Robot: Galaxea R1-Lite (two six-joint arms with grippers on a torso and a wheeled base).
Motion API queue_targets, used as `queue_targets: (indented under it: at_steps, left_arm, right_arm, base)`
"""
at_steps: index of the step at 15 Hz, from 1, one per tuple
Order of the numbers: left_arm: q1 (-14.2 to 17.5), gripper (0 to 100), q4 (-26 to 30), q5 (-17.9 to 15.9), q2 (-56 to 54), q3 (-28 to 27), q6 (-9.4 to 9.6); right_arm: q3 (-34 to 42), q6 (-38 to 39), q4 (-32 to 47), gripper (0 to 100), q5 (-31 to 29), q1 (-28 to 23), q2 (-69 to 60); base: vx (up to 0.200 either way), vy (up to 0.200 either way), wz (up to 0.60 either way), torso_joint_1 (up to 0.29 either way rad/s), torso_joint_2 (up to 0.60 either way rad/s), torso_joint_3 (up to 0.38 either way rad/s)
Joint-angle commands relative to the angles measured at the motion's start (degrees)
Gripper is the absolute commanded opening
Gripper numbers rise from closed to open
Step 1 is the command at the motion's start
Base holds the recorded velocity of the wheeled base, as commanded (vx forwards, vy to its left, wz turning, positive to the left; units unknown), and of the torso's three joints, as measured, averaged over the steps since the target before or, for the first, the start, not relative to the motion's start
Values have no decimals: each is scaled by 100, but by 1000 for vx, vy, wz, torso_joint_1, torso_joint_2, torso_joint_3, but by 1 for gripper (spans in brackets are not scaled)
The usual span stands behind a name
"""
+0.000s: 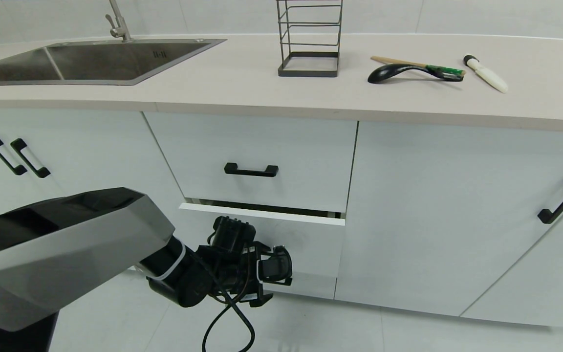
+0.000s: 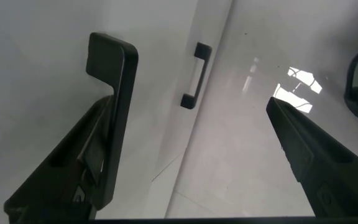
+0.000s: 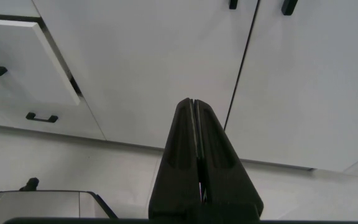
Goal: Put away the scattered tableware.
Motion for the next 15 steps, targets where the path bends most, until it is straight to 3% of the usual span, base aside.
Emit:
queue_targets:
  at_steps: [1, 2, 5, 12, 15]
  left_arm:
    - [1, 100, -54, 5, -163, 75, 5]
    - [1, 100, -54, 5, -189, 93, 5]
    - [-8, 100, -63, 5, -514, 357, -224]
    - [-34, 100, -71, 5, -1209, 1016, -215]
    - [-131, 100, -80, -21, -1824, 1578, -215]
  right_arm:
    - [0, -2, -2, 0, 1, 1, 7]
    - [0, -2, -2, 0, 1, 1, 7]
    - [0, -2, -2, 0, 1, 1, 7]
    - [0, -2, -2, 0, -8, 1, 7]
    - [0, -2, -2, 0, -8, 1, 7]
  base:
    - [0, 0, 0, 0, 0, 0]
    - [0, 0, 0, 0, 0, 0]
    - [0, 0, 0, 0, 0, 0]
    - [0, 0, 0, 0, 0, 0]
    - [0, 0, 0, 0, 0, 0]
